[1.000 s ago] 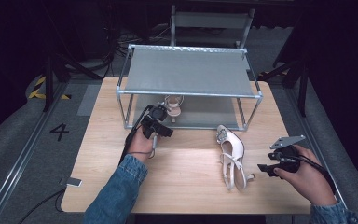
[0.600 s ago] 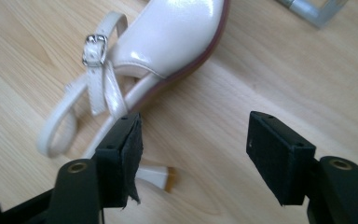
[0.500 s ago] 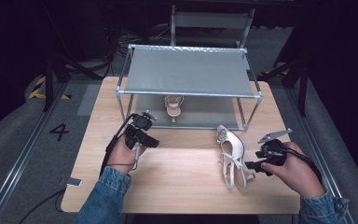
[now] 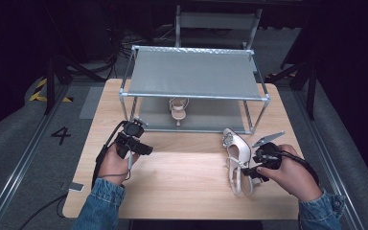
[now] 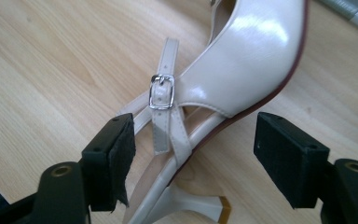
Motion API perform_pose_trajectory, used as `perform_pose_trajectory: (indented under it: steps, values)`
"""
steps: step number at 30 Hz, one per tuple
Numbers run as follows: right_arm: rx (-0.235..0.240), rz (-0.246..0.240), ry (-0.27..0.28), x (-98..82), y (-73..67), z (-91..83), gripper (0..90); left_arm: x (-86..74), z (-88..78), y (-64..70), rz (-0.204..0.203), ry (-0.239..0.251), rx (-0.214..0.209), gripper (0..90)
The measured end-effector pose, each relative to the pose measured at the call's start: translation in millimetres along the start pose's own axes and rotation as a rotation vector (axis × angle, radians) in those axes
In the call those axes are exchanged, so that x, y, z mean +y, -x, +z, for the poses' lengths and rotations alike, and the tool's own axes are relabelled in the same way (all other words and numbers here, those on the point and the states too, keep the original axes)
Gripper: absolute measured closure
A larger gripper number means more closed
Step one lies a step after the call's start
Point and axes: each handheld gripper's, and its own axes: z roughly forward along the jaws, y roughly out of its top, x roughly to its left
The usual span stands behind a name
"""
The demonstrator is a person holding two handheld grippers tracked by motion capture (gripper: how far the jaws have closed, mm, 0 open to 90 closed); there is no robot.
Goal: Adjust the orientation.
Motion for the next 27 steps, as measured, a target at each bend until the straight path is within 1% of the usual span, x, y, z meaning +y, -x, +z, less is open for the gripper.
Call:
perform_pose_trajectory:
  steps: [1,2,3,5,9,10,11,12,13,14,16,17,18,19,20,21,23,24,26,27]
  values:
    - [-0.006,0.003,-0.017,0.1,-0.4,2.0,28.3,-0.2,0.3,-1.2,0.011,-0.005,0.004,40.4]
    - [-0.017,0.009,-0.031,0.4,-1.1,4.2,28.3,-0.6,1.4,-1.3,0.008,-0.008,0.004,40.4]
    - [-0.025,0.004,-0.039,0.8,-0.9,6.6,27.9,-1.0,2.9,-1.0,0.0,-0.011,-0.002,40.4]
    - [-0.035,0.009,-0.05,1.5,-1.2,11.5,26.7,-1.3,4.4,-1.3,0.003,-0.025,0.002,40.3]
    - [-0.042,0.001,-0.079,1.6,-2.1,21.6,25.9,-1.2,5.2,-1.6,0.004,-0.022,0.004,40.3]
    - [-0.039,-0.001,-0.082,1.7,-2.5,24.2,27.5,-1.2,5.2,-1.7,0.005,-0.022,0.002,40.3]
    - [-0.041,-0.009,-0.086,1.8,-2.2,25.6,33.9,-1.2,5.2,-1.6,0.005,-0.022,0.002,40.3]
    - [-0.026,-0.004,-0.095,1.9,-2.4,26.0,43.1,-1.2,5.2,-1.6,0.005,-0.023,0.004,40.3]
    - [-0.026,0.005,-0.112,1.7,-3.0,26.3,50.3,-1.1,5.4,-1.7,0.003,-0.024,0.005,40.3]
    - [-0.023,0.013,-0.125,1.6,-3.5,26.3,51.1,-0.8,5.9,-1.9,0.004,-0.027,0.001,40.3]
    - [-0.028,0.039,-0.128,1.6,-3.9,25.8,53.9,-0.3,7.0,-1.2,-0.005,-0.029,0.001,40.2]
    - [-0.026,0.056,-0.127,1.5,-4.5,25.3,55.6,0.4,7.8,-1.7,0.009,-0.028,0.006,40.2]
    - [-0.03,0.064,-0.13,1.6,-4.6,24.4,57.7,0.8,8.6,-0.9,0.003,-0.031,0.0,40.2]
    - [-0.046,0.069,-0.129,1.4,-3.8,23.5,60.6,1.5,9.1,-0.6,0.005,-0.033,-0.004,40.2]
    - [-0.049,0.091,-0.127,1.1,-3.5,22.2,63.6,2.2,9.3,-0.4,0.012,-0.037,-0.003,40.2]
    - [-0.044,0.113,-0.133,0.8,-3.1,20.0,65.7,2.8,10.0,0.3,0.011,-0.034,-0.004,40.2]
    - [-0.011,0.127,-0.132,0.2,-3.6,16.2,67.9,4.4,10.7,0.9,0.02,-0.036,-0.002,40.2]
    - [0.0,0.13,-0.137,0.1,-5.0,14.4,69.0,5.5,10.9,0.5,0.034,-0.037,0.002,40.3]
    - [0.019,0.145,-0.143,0.1,-9.5,10.5,70.0,6.9,11.8,1.7,0.033,-0.039,-0.004,40.3]
    - [0.041,0.156,-0.146,0.3,-11.7,8.4,70.3,7.2,12.3,3.1,0.024,-0.041,-0.009,40.3]
